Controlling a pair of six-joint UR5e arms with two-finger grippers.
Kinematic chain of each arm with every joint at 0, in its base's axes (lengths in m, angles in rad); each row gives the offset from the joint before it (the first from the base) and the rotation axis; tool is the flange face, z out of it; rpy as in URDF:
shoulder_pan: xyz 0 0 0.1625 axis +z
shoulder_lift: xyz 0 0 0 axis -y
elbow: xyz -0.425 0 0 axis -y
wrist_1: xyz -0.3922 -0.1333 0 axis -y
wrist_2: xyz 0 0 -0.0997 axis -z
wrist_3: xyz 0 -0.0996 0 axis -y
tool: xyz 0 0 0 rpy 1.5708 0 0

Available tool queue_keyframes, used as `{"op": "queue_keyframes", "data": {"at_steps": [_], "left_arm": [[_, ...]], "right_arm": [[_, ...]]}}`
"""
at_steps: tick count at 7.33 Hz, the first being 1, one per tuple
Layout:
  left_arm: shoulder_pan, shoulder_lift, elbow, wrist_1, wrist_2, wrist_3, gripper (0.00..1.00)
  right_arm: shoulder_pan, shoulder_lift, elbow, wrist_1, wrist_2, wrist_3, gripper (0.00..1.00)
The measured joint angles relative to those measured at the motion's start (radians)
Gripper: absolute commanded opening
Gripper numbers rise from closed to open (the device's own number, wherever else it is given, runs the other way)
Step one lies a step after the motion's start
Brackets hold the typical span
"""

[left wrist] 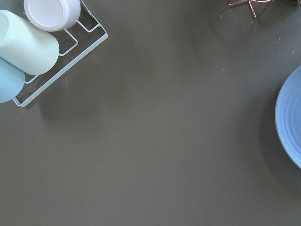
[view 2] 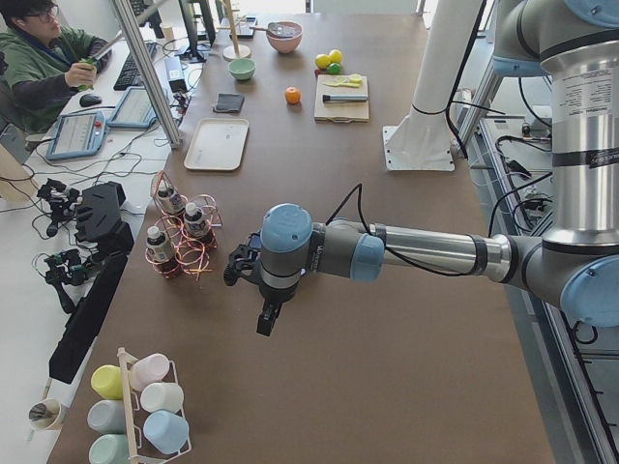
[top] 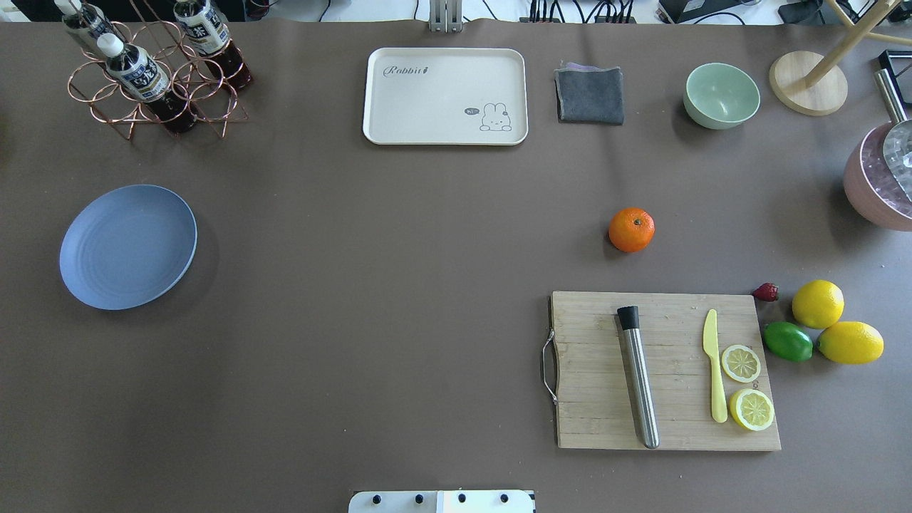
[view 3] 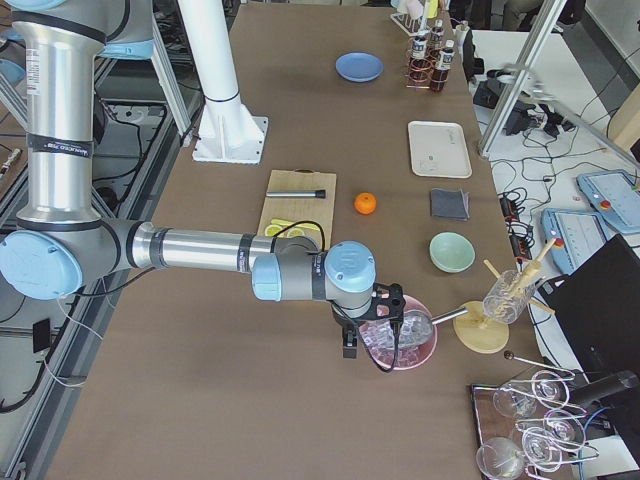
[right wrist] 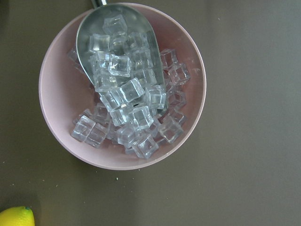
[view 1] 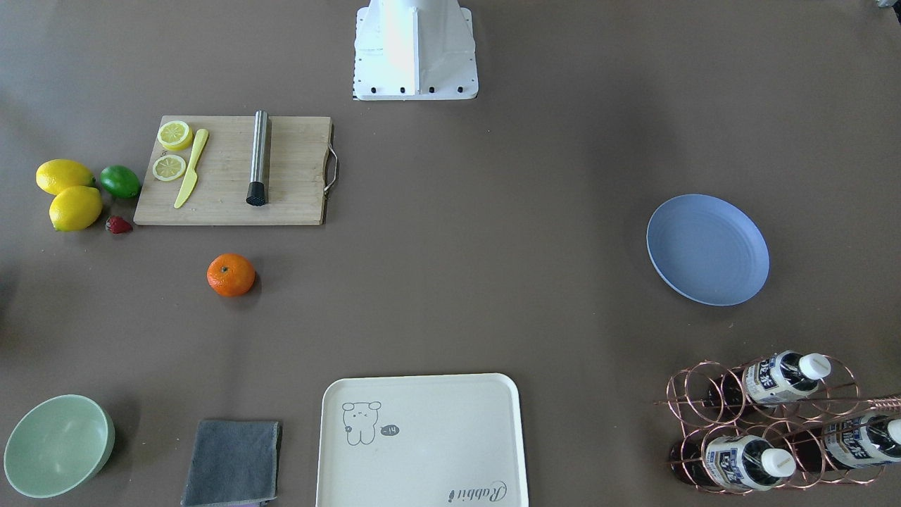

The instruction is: Pick orange to plate

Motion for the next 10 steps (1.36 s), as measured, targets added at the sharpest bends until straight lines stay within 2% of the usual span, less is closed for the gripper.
{"op": "queue_keyframes", "data": {"at_steps": [10], "left_arm": [[0.000,0.003,0.006,0.007,0.001,-0.003,0.98]], "right_arm": [[0.000,0.005,0.014,0.000,0.002,-0.002,1.00]]}}
